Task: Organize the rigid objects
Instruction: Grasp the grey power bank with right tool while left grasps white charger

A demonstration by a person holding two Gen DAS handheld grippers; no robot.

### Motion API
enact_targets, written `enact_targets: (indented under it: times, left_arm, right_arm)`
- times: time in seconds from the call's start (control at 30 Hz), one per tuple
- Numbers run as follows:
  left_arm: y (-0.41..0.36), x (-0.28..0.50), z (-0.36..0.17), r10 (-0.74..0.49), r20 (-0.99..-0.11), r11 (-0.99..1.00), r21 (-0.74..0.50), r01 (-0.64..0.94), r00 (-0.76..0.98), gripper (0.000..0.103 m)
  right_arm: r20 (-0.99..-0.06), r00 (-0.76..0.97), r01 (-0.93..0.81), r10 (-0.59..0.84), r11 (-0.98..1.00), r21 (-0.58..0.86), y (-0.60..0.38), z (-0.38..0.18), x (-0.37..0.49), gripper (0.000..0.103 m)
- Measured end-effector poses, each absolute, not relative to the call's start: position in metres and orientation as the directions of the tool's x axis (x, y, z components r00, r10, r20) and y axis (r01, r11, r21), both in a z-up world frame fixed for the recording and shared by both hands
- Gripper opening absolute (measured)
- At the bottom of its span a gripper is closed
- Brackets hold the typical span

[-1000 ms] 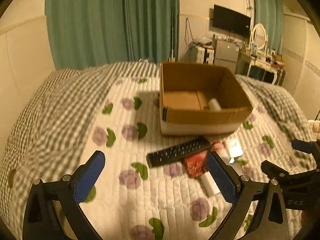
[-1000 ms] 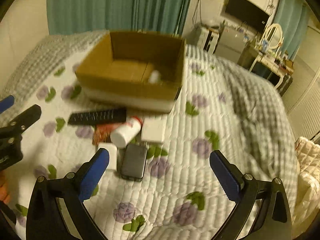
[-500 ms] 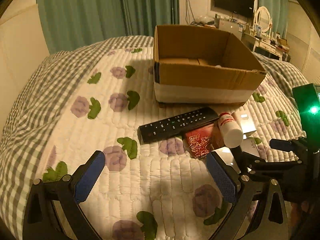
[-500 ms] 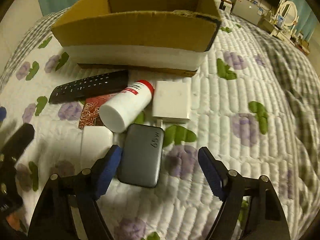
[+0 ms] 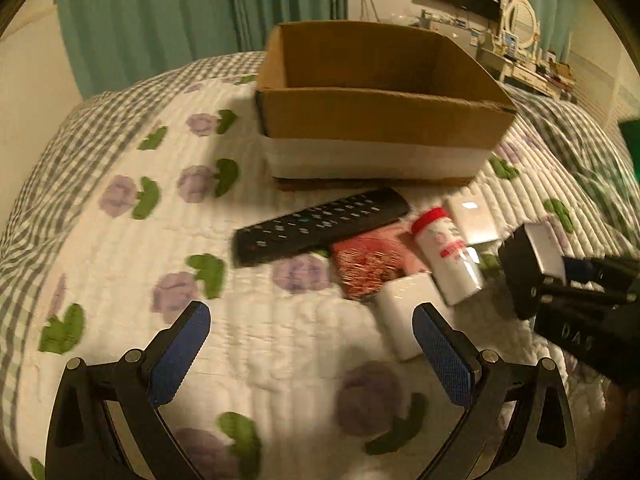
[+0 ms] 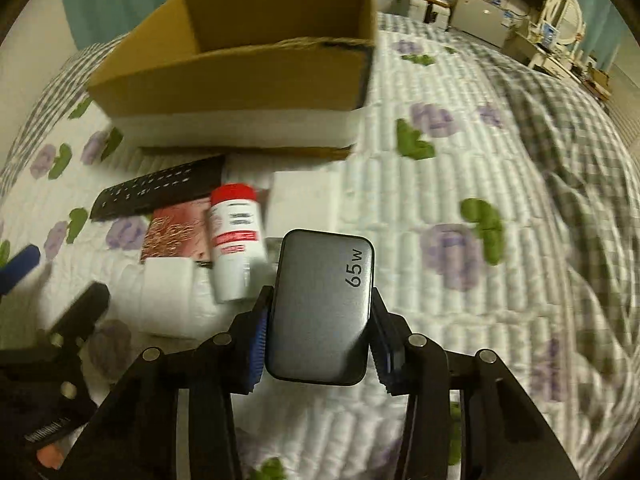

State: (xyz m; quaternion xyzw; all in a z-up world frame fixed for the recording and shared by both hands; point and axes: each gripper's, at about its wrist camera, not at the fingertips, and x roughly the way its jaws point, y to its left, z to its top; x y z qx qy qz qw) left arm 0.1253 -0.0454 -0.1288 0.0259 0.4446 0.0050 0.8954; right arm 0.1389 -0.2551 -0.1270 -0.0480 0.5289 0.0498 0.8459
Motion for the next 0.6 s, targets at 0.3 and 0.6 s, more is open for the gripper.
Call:
enact_targets:
  times: [0.3, 0.6]
  left_arm:
    - [-0.079, 0.13, -0.153, -0.012, -0.828, 0.997, 0.031, 0.066, 0.56, 0.101]
    - [-0.097, 0.143, -0.17, 0.004, -0.851, 0.993, 0.065, 0.098, 0.525, 0.072]
  right_arm:
    - [-0.897, 0.44, -0.126, 0.038, 0.992, -0.02, -0.263, -0.128, 0.136, 0.043]
    - [-0.9, 0.433, -0.124, 0.052, 0.992, -0.002, -0.266, -0.133, 0.136, 0.041]
